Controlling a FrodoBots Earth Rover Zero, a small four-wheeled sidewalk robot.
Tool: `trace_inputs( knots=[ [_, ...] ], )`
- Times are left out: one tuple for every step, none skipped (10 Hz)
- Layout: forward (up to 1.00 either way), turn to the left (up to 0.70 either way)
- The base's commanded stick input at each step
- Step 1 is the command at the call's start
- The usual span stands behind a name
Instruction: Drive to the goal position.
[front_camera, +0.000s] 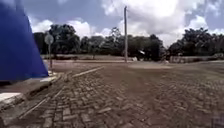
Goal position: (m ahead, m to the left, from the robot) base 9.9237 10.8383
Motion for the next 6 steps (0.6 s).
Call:
trace_inputs(
  knots=[
    [0.85,0.0],
    [0.85,0.0],
    [0.85,0.0],
    [0.85,0.17],
    [0.85,0.08],
    [0.85,0.0]
  ],
)
